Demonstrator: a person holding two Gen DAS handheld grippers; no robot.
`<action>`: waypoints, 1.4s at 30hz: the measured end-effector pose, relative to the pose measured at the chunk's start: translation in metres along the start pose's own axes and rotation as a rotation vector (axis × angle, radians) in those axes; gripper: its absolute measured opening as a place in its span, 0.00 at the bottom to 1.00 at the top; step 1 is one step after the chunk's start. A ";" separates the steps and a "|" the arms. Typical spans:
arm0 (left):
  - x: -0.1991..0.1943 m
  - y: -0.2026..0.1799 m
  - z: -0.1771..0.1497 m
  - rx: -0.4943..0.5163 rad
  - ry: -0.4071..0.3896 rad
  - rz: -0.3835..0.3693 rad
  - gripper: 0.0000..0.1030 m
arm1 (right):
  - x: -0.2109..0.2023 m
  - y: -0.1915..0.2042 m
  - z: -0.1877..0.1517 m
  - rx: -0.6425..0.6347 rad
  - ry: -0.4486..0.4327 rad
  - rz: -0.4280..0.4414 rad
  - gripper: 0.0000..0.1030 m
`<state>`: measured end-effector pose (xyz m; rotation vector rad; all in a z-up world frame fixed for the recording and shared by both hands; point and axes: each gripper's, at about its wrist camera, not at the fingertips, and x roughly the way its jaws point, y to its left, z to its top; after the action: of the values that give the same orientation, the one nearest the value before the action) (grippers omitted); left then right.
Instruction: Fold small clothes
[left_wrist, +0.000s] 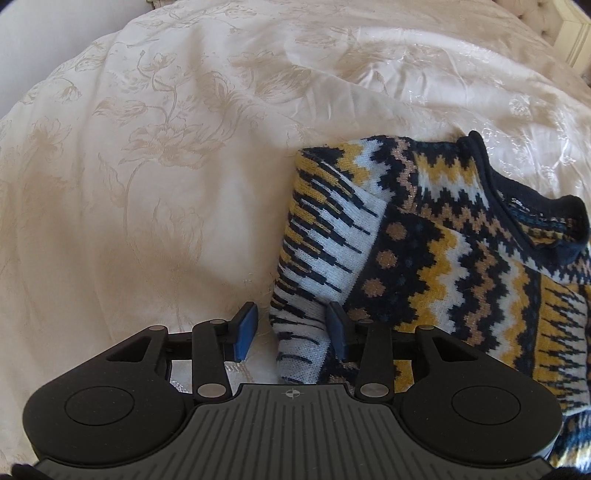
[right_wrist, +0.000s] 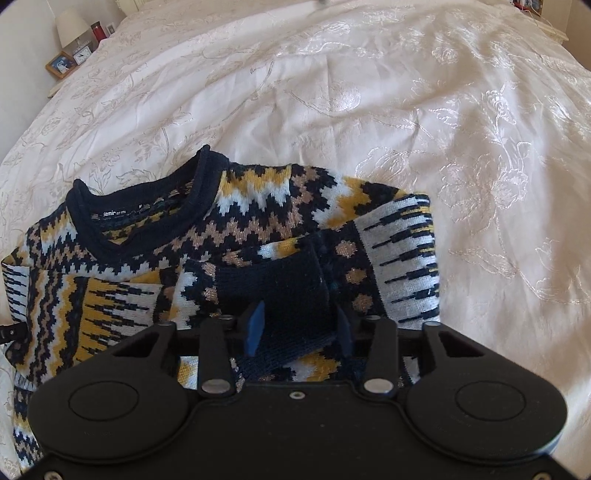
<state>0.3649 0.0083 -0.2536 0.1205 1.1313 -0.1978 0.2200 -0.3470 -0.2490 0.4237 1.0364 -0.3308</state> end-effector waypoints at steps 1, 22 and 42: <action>0.000 0.000 0.000 0.001 0.000 -0.001 0.39 | -0.005 0.000 0.001 0.000 -0.007 -0.004 0.23; -0.034 -0.010 0.011 0.036 -0.061 -0.033 0.39 | -0.039 -0.023 -0.021 0.089 -0.090 -0.001 0.51; -0.010 -0.033 0.013 0.132 -0.048 0.028 0.39 | -0.023 -0.032 -0.040 0.128 -0.003 -0.090 0.13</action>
<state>0.3652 -0.0256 -0.2387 0.2472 1.0680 -0.2488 0.1644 -0.3543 -0.2520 0.4920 1.0370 -0.4796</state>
